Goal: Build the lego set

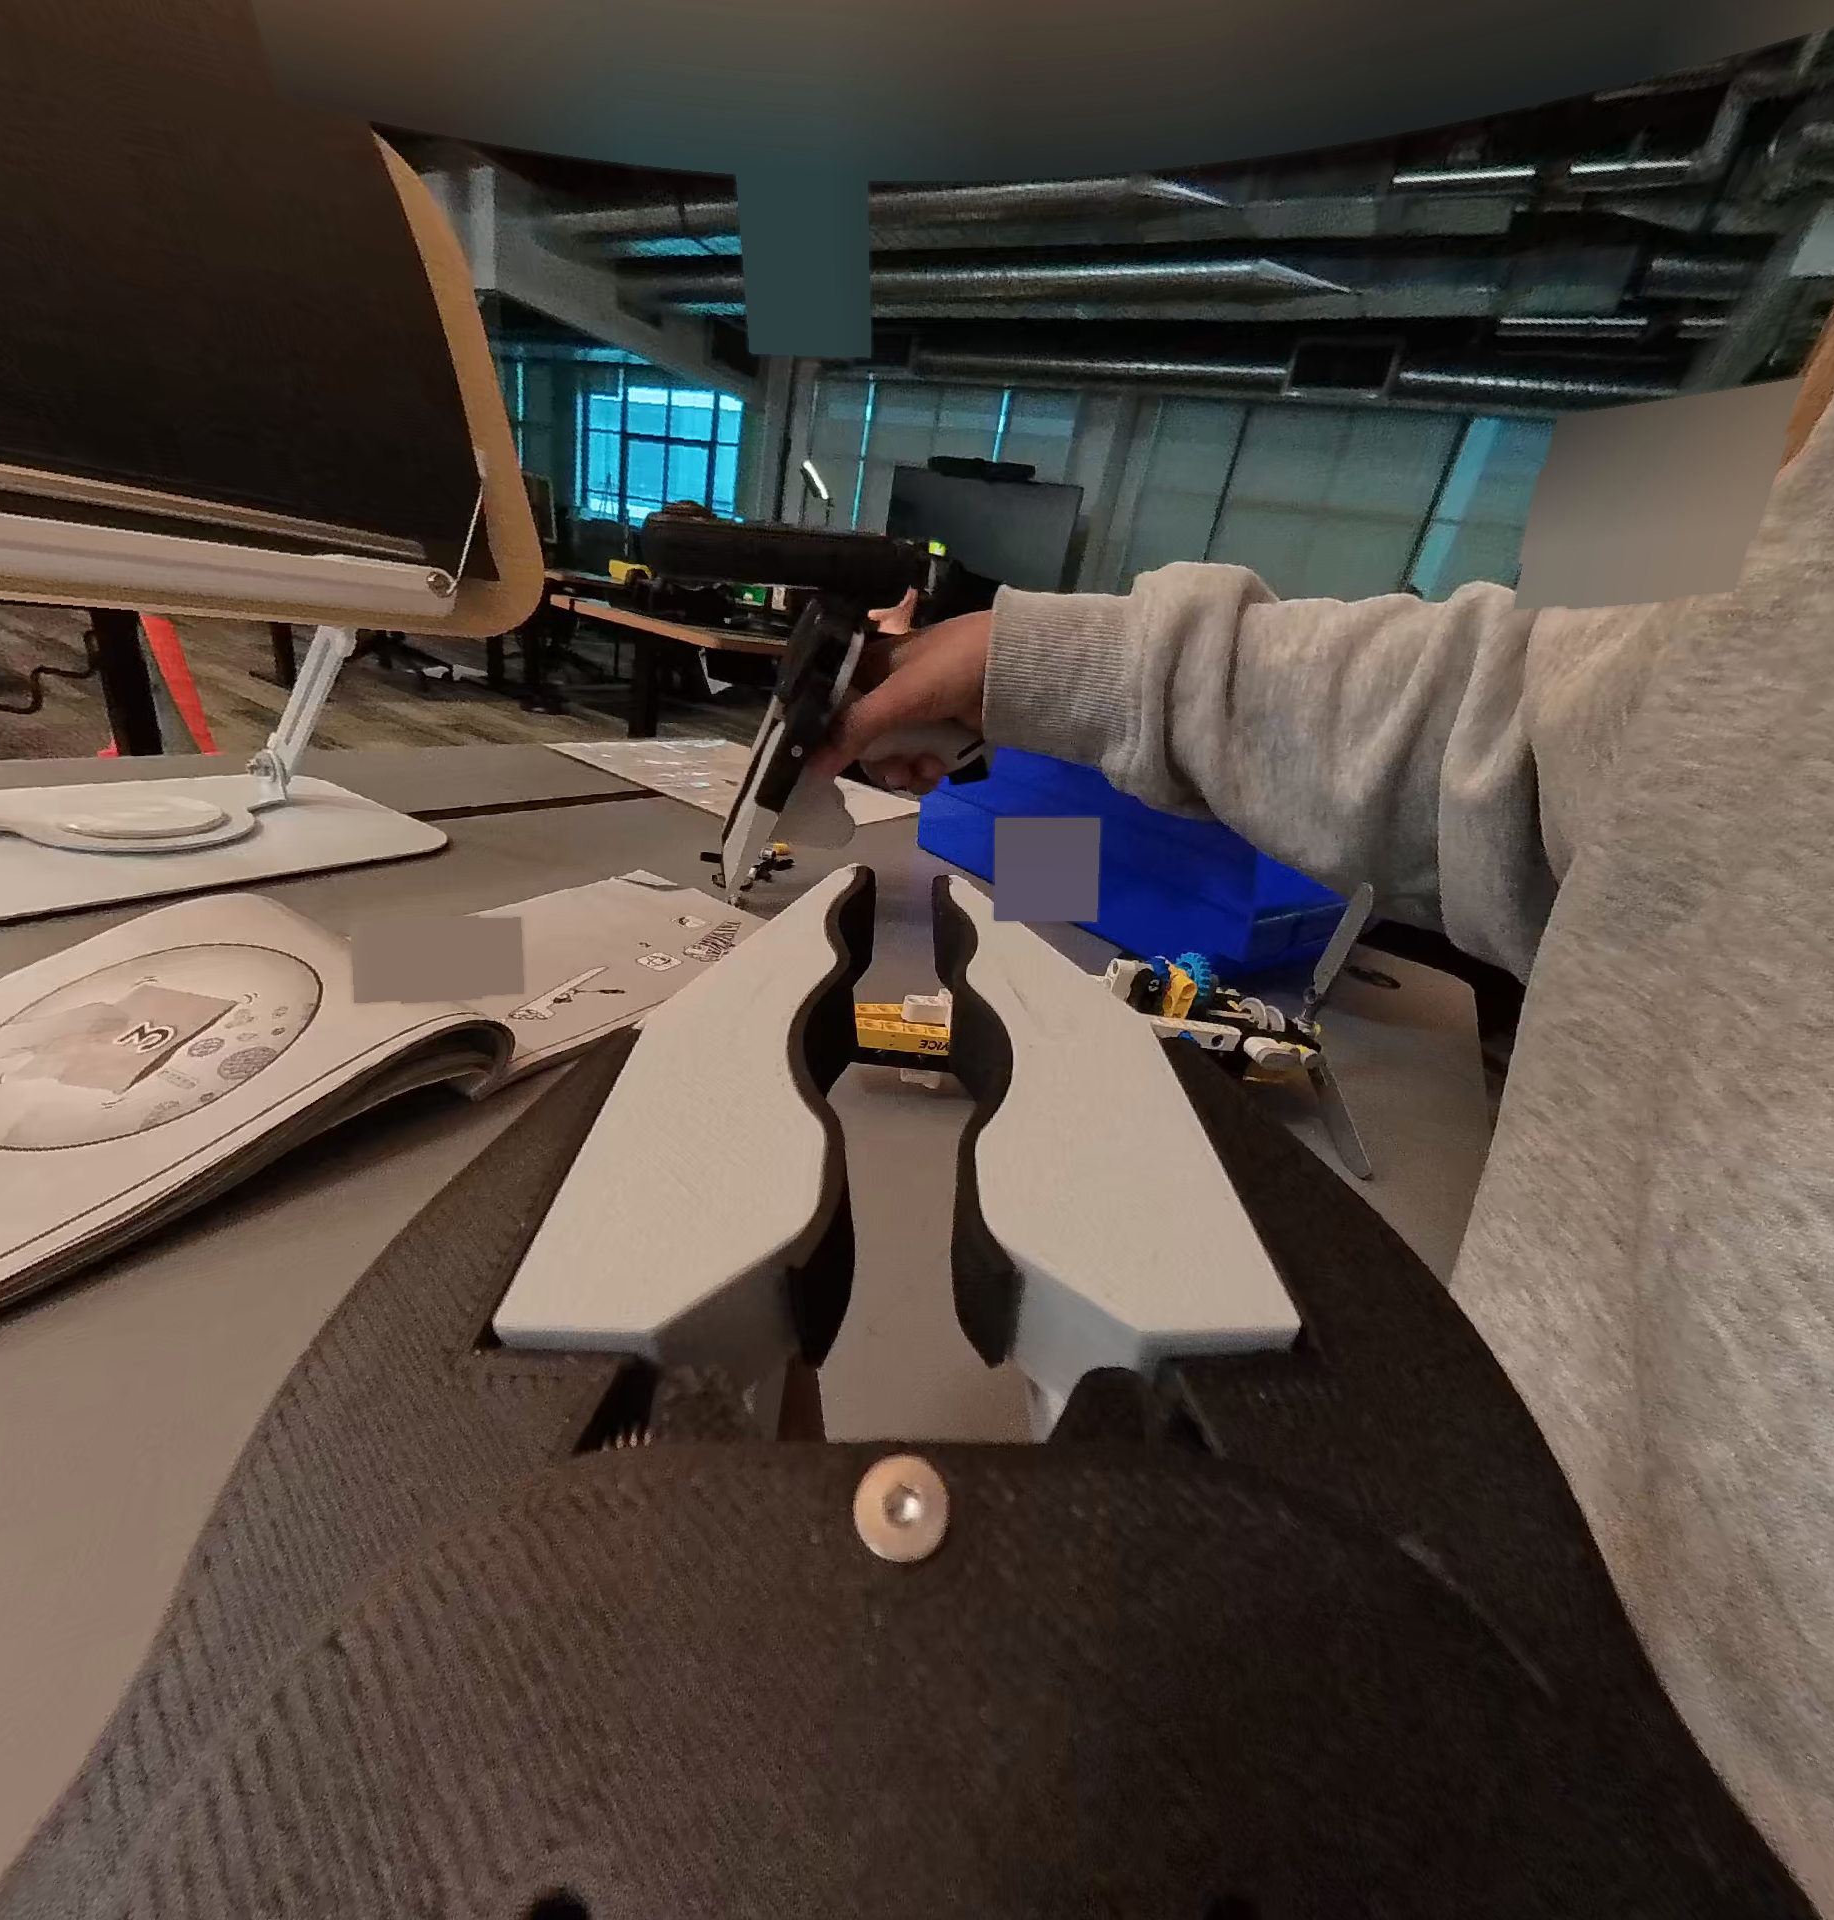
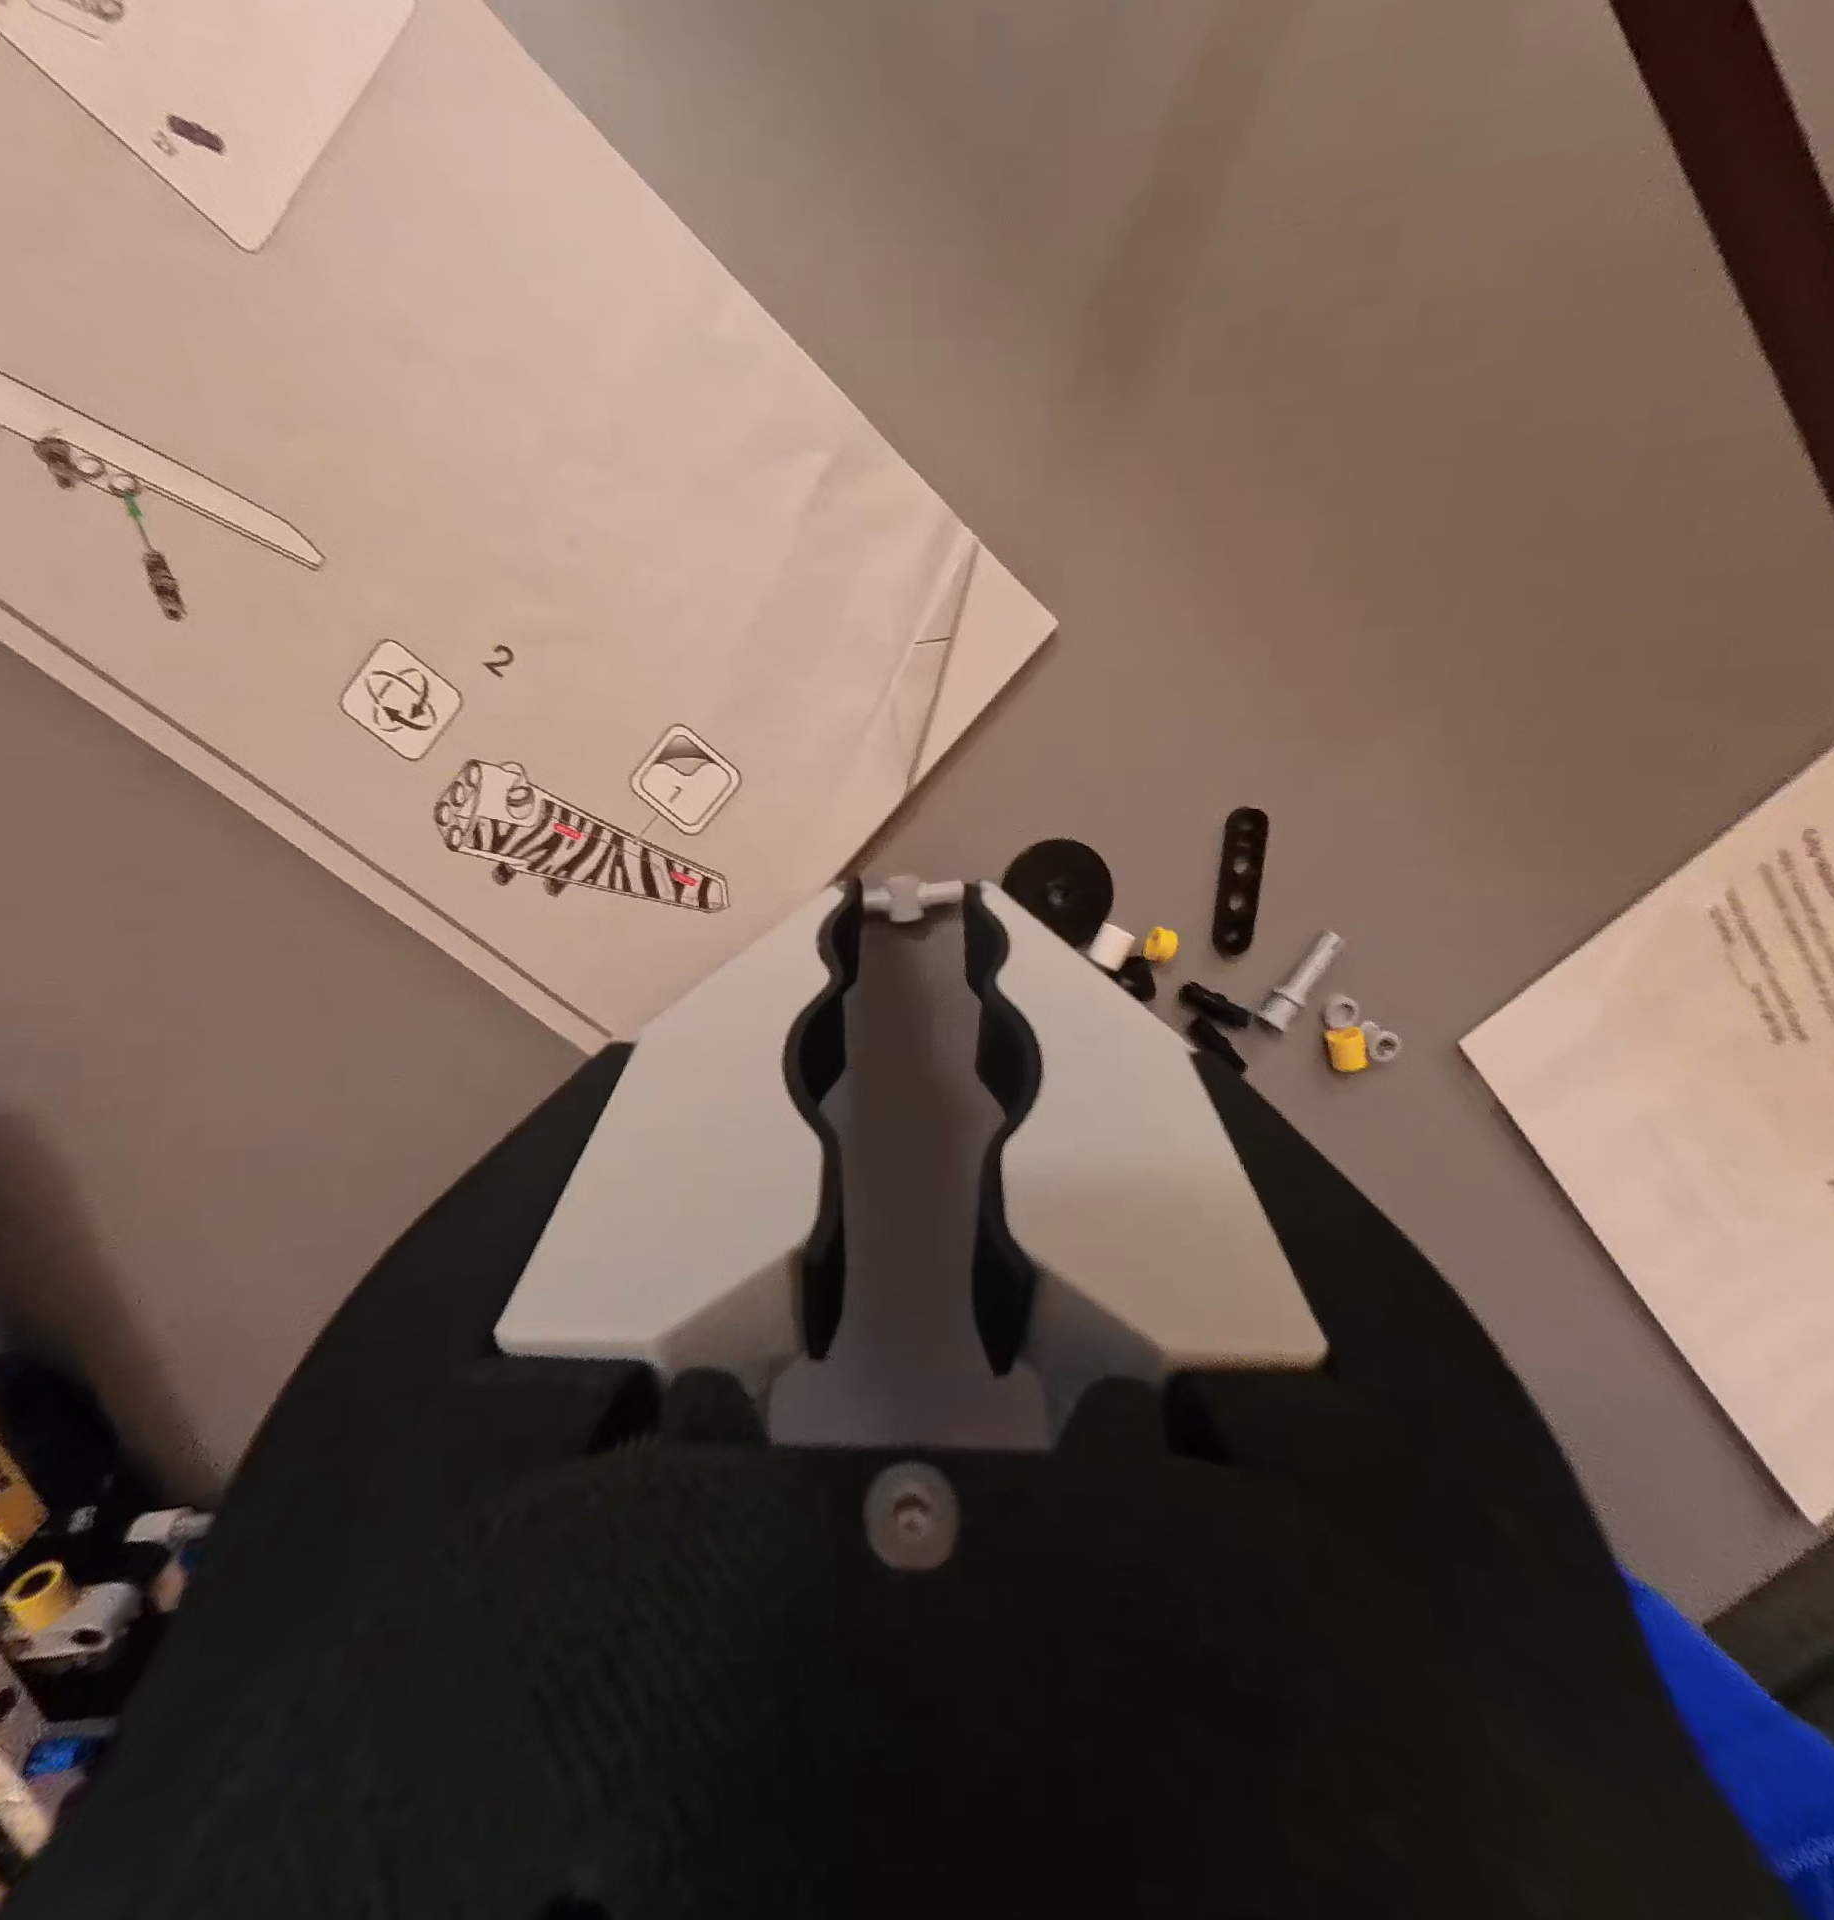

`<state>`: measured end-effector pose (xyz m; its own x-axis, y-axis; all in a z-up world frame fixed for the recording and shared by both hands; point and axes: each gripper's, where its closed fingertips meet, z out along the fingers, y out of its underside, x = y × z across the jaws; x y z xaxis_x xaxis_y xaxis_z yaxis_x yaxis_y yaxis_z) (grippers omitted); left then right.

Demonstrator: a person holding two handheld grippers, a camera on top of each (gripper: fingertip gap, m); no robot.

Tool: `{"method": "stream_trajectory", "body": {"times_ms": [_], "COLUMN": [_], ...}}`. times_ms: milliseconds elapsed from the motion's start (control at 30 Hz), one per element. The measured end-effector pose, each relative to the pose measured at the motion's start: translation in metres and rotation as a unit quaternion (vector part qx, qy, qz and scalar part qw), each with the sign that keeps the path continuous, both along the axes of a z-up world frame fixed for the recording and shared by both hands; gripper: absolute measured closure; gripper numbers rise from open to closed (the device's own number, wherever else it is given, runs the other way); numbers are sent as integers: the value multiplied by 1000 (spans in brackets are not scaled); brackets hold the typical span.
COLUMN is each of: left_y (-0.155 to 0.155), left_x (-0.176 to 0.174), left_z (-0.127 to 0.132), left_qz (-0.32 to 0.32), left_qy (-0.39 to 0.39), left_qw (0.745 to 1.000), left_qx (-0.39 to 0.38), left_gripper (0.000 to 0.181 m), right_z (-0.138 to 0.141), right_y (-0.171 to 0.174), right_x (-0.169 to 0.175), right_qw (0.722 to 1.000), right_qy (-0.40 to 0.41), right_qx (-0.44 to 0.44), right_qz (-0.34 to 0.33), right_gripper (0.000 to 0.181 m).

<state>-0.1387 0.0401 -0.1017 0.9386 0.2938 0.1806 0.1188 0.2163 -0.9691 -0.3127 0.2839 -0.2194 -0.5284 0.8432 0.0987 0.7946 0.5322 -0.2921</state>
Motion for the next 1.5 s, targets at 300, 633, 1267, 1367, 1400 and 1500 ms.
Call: {"method": "stream_trajectory", "body": {"times_ms": [300,633,1267,1367,1400,1500], "left_y": [0,0,0,-1,-1,-3], "left_x": [0,0,-1,-2,-2,-3], "left_z": [0,0,0,-1,-1,-1], "left_qz": [-2,-2,-2,-2,-2,-1], "left_qy": [-1,-3,-6,-9,-10,-16], "left_qw": [1000,1000,1000,1000,1000,1000], "left_qx": [0,0,2,4,5,9], "left_gripper": [172,172,172,172,172,172], "right_z": [-7,24,8,40,55,100], "right_y": [1,37,57,45,37,5], "right_x": [-2,-30,-21,-12,-7,20], "right_qw": [1000,994,984,981,980,975], "right_qy": [-19,39,15,53,72,130], "right_qx": [-19,-26,-41,-71,-83,-121], "right_qz": [-2,-96,-174,-171,-165,-136], "right_gripper": [160,160,149,148,149,149]}}
